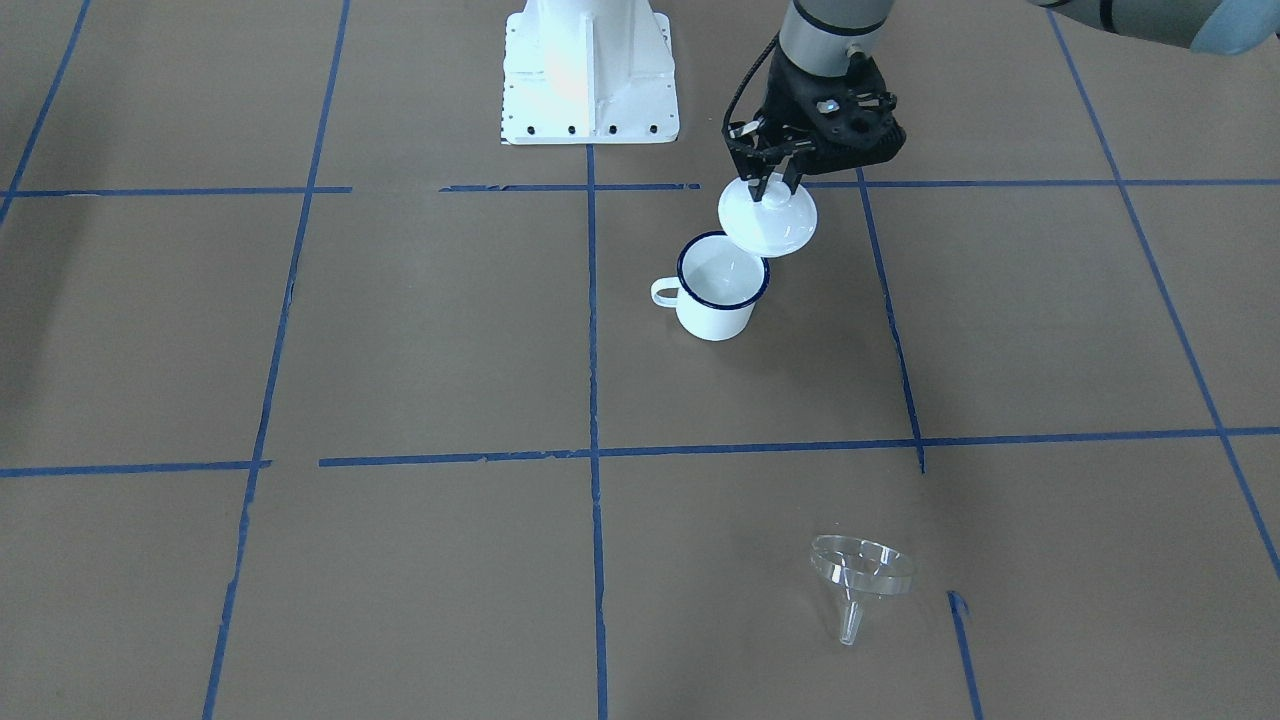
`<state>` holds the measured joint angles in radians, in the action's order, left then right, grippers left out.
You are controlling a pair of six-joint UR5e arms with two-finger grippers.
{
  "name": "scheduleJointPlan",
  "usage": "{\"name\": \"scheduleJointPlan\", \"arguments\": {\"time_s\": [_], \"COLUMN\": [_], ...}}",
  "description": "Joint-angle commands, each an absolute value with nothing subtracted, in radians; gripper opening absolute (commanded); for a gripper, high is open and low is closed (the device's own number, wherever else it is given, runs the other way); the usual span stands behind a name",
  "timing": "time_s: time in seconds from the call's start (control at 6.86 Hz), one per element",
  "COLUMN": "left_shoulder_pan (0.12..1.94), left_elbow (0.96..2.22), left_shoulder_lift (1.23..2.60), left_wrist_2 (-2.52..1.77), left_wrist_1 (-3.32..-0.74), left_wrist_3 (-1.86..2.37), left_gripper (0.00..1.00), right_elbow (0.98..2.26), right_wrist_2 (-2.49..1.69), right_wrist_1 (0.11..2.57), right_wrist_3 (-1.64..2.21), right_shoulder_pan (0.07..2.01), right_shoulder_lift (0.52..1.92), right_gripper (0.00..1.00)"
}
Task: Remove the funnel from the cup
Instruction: 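Lift the white lid and carry it over the mug with the left gripper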
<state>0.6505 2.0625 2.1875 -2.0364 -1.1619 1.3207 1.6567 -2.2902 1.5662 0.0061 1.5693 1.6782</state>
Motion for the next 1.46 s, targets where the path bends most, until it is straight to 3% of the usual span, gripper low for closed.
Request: {"name": "scheduleJointPlan", "arguments": {"time_s": [0.0,1.31], "left_shoulder_pan": [0.617,0.600], "left_elbow": [1.943,1.887], "left_shoulder_lift": [2.214,2.203], "left_wrist_2": [-2.034,-2.031], "left_wrist_1": [-1.262,-1.305], "left_wrist_3": [1.368,1.368], "left_gripper": [0.00,0.00], "right_elbow": [1.657,1.655], "right_wrist_2": [-2.290,-2.290], "right_wrist_1": [1.566,1.566], "right_wrist_3": [0.006,0.006], "right_shoulder_pan": [1.569,1.569], "right_shoulder_lift": [1.678,1.678], "right_gripper": [1.00,1.00]}}
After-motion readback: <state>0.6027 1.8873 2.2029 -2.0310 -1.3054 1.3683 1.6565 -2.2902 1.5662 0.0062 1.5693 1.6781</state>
